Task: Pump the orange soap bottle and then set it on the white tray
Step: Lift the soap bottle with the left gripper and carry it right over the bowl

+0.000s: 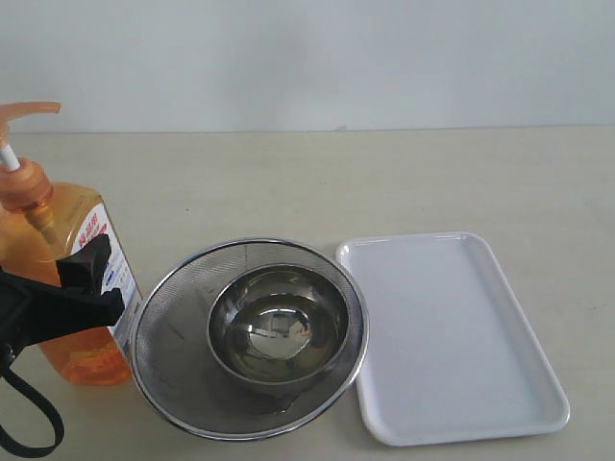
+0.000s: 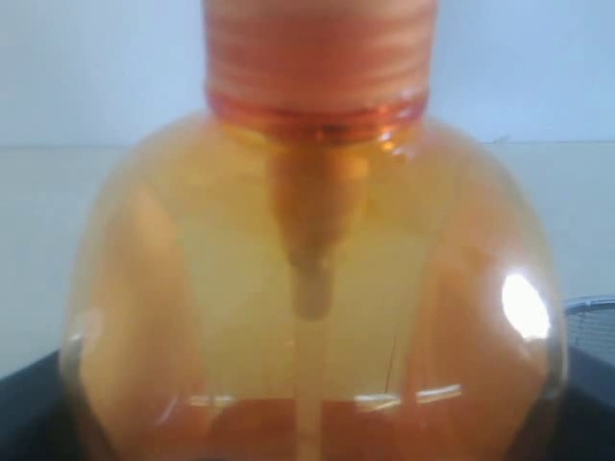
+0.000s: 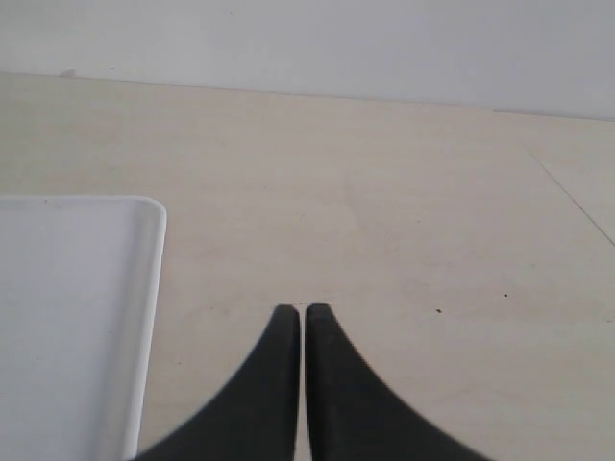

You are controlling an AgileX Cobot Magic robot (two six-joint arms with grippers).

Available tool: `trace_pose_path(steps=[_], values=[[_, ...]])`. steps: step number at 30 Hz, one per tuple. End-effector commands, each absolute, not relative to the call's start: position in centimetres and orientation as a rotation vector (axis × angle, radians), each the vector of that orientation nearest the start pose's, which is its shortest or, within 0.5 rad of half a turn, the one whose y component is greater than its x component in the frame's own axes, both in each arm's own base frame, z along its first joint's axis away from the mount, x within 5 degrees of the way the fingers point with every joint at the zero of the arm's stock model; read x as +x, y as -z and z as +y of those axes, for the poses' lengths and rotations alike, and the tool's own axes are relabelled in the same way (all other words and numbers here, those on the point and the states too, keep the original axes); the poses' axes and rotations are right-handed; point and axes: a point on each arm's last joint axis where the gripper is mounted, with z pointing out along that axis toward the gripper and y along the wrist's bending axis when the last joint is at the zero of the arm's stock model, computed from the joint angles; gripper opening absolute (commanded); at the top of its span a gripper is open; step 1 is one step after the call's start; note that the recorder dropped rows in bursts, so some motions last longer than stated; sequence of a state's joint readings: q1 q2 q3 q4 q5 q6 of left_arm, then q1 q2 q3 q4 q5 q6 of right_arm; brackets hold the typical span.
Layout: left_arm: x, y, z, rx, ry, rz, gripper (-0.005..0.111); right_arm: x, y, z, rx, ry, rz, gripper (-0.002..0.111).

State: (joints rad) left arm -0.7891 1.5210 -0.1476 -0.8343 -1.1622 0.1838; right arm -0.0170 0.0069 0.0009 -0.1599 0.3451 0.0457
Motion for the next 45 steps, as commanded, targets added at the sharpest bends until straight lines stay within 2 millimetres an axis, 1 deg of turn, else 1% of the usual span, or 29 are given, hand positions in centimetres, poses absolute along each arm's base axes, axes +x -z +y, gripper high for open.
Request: trace_pose_path(steps=[1, 4, 11, 16, 22, 28, 32, 37, 38, 45], values=[[16.9, -14.8, -8.2, 0.007, 0.008, 1.834, 0.005, 5.3, -18.3, -0.6, -0.045, 0.145, 1.824, 0.0], [16.9, -15.1, -8.1, 0.003, 0.001, 1.796, 0.005, 5.3, -18.3, -0.6, -0.045, 0.145, 1.824, 0.0], [16.7, -16.4, -8.1, -0.006, 0.054, 1.746, 0.005, 5.3, -18.3, -0.6, -0.045, 0.145, 1.824, 0.0], [16.5, -17.5, -7.8, 0.007, 0.033, 1.712, 0.005, 5.4, -18.3, -0.6, -0.046, 0.145, 1.814, 0.0], [16.0, -19.0, -7.4, 0.002, 0.064, 1.672, 0.005, 5.4, -18.3, -0.6, -0.046, 0.145, 1.814, 0.0], [15.5, -20.8, -7.0, 0.017, 0.084, 1.585, 0.005, 5.4, -18.3, -0.6, -0.046, 0.145, 1.814, 0.0], [15.5, -22.6, -7.4, 0.046, 0.112, 1.553, 0.005, 5.4, -18.3, -0.6, -0.046, 0.145, 1.814, 0.0], [16.0, -25.5, -8.4, 0.094, 0.143, 1.506, 0.005, 5.4, -18.3, -0.6, -0.046, 0.145, 1.814, 0.0], [16.2, -26.2, -8.7, 0.097, 0.156, 1.493, 0.005, 5.4, -18.3, -0.6, -0.046, 0.145, 1.814, 0.0], [17.1, -30.0, -10.9, 0.17, 0.255, 1.459, 0.005, 5.4, -18.3, -0.6, -0.046, 0.145, 1.814, 0.0]])
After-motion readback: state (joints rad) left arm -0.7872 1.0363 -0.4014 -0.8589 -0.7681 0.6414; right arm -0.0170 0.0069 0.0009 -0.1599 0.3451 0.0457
